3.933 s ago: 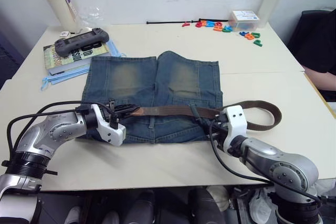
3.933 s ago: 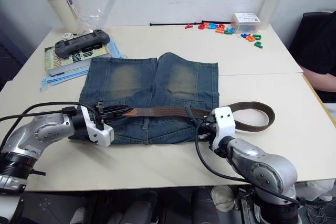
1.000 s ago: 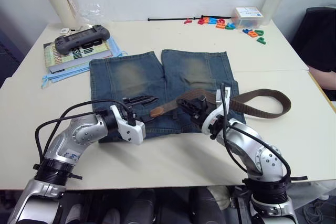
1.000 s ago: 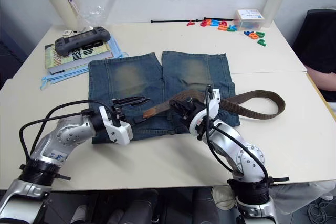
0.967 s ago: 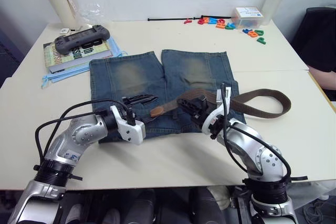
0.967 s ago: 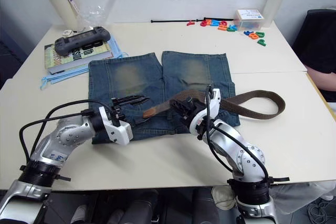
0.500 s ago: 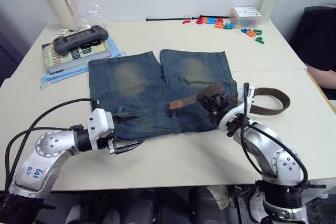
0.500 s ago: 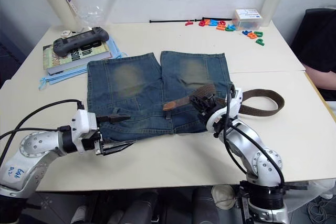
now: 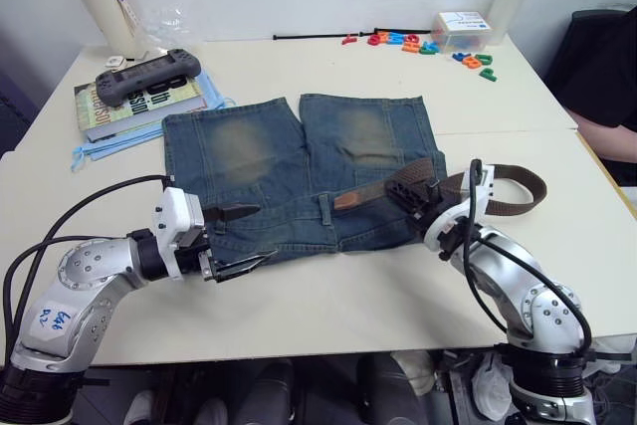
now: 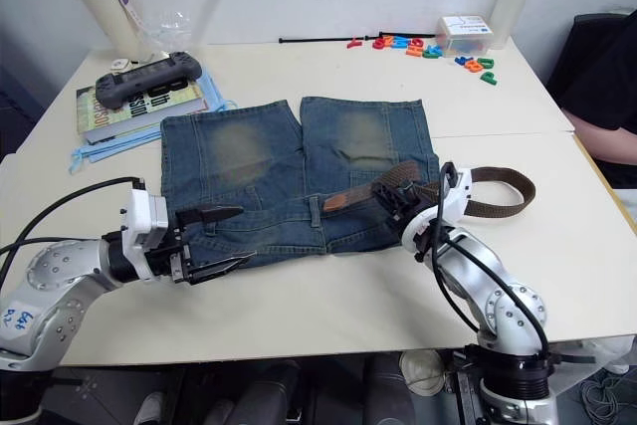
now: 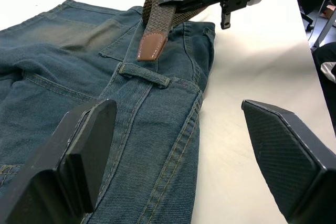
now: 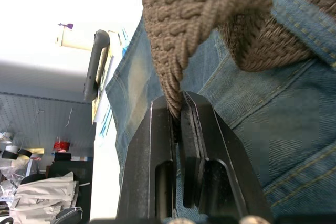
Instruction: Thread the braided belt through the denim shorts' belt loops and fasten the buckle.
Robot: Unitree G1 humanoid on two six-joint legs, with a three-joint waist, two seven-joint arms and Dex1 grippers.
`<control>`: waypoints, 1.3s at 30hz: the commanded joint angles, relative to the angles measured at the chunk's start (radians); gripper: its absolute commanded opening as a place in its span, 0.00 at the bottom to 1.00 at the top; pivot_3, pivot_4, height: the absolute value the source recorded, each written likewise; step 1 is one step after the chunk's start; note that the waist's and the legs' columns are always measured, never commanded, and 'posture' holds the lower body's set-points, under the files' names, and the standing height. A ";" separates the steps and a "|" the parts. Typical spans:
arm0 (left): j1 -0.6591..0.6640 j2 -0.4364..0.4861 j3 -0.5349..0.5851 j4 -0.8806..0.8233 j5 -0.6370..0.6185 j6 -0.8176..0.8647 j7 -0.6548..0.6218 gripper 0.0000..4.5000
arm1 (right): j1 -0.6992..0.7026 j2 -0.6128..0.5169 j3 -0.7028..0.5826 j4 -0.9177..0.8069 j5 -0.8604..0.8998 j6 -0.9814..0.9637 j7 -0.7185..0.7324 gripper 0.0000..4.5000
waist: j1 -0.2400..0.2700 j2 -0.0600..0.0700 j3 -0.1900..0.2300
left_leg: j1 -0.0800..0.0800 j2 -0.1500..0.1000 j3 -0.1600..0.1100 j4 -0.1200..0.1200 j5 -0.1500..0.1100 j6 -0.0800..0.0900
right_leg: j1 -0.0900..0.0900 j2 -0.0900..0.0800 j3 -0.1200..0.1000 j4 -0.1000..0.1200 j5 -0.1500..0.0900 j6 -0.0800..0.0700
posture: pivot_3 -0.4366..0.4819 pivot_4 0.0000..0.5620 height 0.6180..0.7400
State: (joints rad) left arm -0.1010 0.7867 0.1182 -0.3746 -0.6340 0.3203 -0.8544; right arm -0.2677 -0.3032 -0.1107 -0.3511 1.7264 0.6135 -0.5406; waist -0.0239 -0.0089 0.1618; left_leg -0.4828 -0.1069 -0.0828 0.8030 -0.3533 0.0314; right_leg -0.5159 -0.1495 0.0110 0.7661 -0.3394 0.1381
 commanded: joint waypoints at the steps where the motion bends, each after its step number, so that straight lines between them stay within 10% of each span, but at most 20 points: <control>1: -0.011 -0.007 0.033 -0.017 0.004 0.000 0.000 0.94 | -0.024 0.010 0.017 -0.019 -0.041 0.007 0.030 0.00 | 0.000 0.000 0.000 | 0.000 0.000 0.000 0.000 0.000 0.000 | 0.000 0.000 0.000 0.000 0.000 0.000 | 0.48 0.27 0.30; 39: -0.055 -0.063 0.024 -0.013 0.066 0.028 0.000 0.94 | -0.114 -0.017 0.076 -0.045 -0.433 0.178 0.279 0.00 | -0.001 0.000 0.000 | 0.000 0.000 -0.002 -0.001 0.001 -0.002 | 0.000 0.000 -0.002 -0.001 0.000 0.000 | 0.48 0.27 0.30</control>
State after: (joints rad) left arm -0.1461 0.7233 0.1354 -0.3714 -0.5722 0.3492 -0.8527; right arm -0.3702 -0.3234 -0.0436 -0.3389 1.3053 0.7831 -0.2758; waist -0.0251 -0.0087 0.1619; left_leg -0.4828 -0.1069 -0.0849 0.8023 -0.3527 0.0295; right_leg -0.5158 -0.1497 0.0094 0.7655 -0.3395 0.1379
